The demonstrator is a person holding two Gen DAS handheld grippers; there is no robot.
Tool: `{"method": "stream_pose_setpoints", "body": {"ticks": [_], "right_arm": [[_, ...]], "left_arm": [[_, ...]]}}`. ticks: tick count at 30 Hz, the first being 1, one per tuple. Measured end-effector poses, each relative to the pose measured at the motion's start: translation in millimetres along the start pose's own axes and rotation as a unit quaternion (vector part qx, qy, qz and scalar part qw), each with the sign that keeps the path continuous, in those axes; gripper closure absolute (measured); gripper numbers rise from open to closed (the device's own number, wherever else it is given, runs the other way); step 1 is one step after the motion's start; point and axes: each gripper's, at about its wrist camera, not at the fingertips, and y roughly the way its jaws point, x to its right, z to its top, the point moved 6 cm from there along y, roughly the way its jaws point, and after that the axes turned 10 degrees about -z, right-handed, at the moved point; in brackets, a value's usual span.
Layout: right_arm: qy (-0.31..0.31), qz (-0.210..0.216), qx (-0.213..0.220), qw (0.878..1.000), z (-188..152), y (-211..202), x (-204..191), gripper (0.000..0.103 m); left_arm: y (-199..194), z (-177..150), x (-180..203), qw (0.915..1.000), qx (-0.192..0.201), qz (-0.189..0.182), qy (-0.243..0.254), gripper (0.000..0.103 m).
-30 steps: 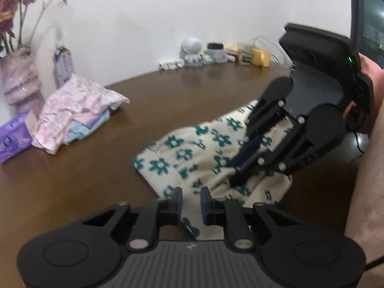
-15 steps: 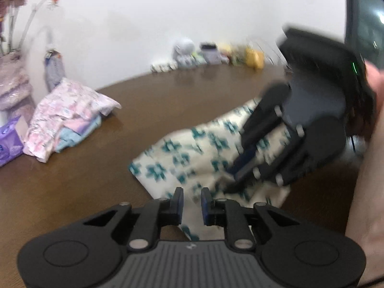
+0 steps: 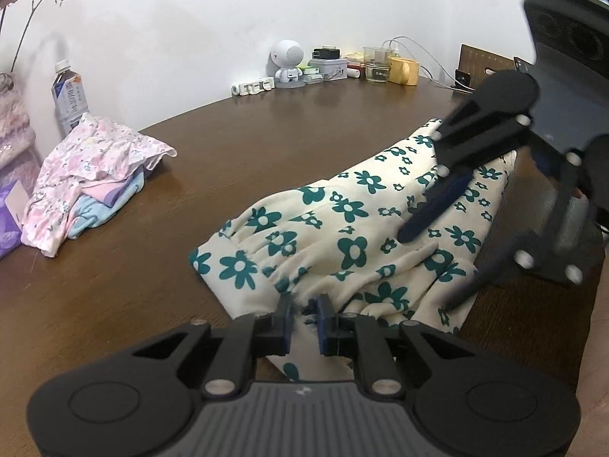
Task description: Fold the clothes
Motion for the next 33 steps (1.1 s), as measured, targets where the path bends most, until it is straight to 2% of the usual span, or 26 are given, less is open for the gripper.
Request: {"method": "stream_pose_setpoints", "body": {"ticks": [4,5,6,8,9,11,15,17,19,23,33], "right_arm": [[-0.019,0.004,-0.021,1.0,-8.6,11.4,-9.4,0.059],[-0.018,0.003,-0.025,1.0,-10.5,13.6,-7.2,0.063],[-0.016,0.002,-0.03,0.999,-12.4,15.4,-4.8,0.081],[-0.013,0.0,-0.038,0.999,-16.1,19.1,-0.1,0.094],[-0.011,0.002,-0.038,0.999,-15.8,17.0,2.0,0.097],[-0.028,-0.007,-0.036,0.999,-16.6,13.0,1.9,0.098],[-0.03,-0.009,-0.035,0.999,-20.1,12.6,3.6,0.098],[-0.029,-0.012,-0.028,0.999,-18.7,10.0,3.7,0.098],[-0.03,-0.014,-0.022,0.999,-17.1,6.5,3.5,0.098],[-0.034,-0.025,-0.014,0.999,-13.3,1.0,5.5,0.098],[-0.038,-0.036,0.01,0.999,-0.5,-7.3,12.0,0.098]], "left_arm": [[-5.2,0.6,-2.5,0.9999,0.006,0.005,-0.008,0.091],[-8.2,0.3,-3.3,0.9999,0.009,0.006,-0.012,0.089],[-11.3,0.0,-4.0,0.9998,0.012,0.007,-0.016,0.089],[-24.8,-0.1,-4.0,0.9993,0.029,0.007,-0.023,0.087],[-32.4,0.0,-1.5,0.999,0.038,0.003,-0.022,0.085],[-45.7,-0.5,6.0,0.9986,0.049,-0.009,-0.017,0.071],[-42.5,-7.4,28.0,0.9988,0.023,-0.04,0.019,0.07],[-32.8,-11.1,34.2,0.9985,0.005,-0.042,0.036,0.07],[-26.0,-12.2,34.5,0.9985,-0.004,-0.035,0.042,0.071],[-22.3,-5.3,30.8,0.9989,0.002,-0.031,0.035,0.087],[-26.8,0.5,28.3,0.9988,0.009,-0.016,0.045,0.089]]}}
